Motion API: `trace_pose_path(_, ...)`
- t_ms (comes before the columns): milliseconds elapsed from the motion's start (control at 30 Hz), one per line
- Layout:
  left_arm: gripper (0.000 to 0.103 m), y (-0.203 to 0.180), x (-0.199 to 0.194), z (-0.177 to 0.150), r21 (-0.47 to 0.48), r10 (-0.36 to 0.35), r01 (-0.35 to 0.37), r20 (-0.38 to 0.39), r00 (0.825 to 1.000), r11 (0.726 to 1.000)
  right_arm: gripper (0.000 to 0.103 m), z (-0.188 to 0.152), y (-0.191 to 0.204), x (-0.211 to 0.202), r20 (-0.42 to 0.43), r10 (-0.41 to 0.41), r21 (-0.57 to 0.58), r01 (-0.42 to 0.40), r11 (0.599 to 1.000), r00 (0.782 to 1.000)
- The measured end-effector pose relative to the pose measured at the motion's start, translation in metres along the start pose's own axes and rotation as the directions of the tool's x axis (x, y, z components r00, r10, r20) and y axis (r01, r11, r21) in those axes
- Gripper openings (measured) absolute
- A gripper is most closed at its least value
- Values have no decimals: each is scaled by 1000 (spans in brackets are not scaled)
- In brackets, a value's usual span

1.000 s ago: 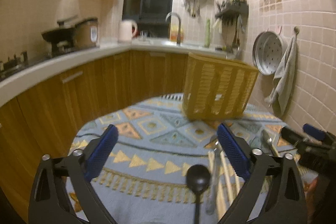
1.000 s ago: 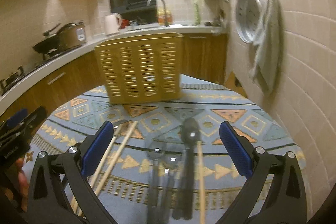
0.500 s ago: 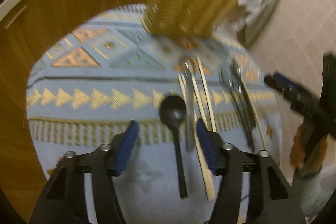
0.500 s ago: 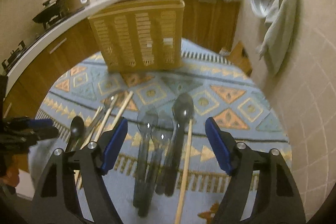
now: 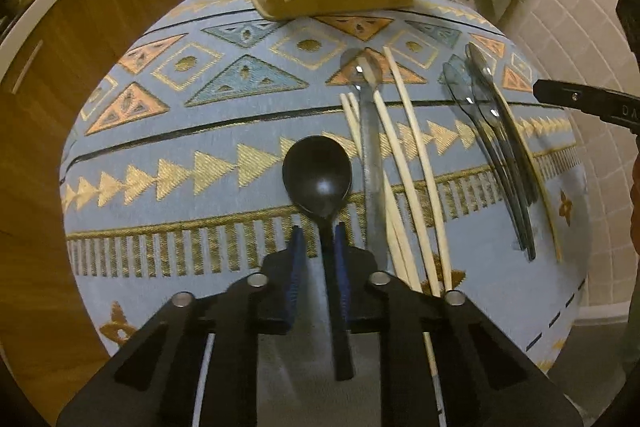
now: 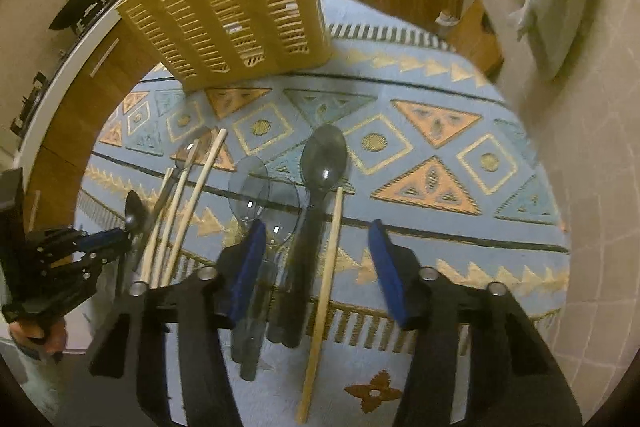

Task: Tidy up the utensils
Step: 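Lower the left tool onto the black spoon while the right tool grasps a clear spoon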

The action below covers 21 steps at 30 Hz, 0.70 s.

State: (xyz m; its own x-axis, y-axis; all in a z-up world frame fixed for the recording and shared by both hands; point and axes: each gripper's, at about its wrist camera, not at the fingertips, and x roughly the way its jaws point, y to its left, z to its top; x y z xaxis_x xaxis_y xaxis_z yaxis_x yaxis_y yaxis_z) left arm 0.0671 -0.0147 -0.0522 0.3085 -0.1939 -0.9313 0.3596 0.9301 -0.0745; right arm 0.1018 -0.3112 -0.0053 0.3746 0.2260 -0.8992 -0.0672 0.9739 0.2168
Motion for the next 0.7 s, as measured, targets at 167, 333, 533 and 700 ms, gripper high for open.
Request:
trace_pose_path(167,6,6,-2,3,-27,-8,9,12,1000,1000,36,1,10,19,-113,101,5,-101,995,988)
trace_pose_path(333,5,6,-2,5,-47,-18,20,31,999,999,24,-6,24,37,-182,88,-20,-93,995,979)
trace_pose_path(533,5,8,-3,8,-56,-36,39,46,998,998,21,-8,32,43,-214,74,-29,-82,996,974)
trace_pose_path(700,5,10,-4,10,-58,-48,51,52,997,997,20,-6,43,52,-237,7,-64,-23,998,971)
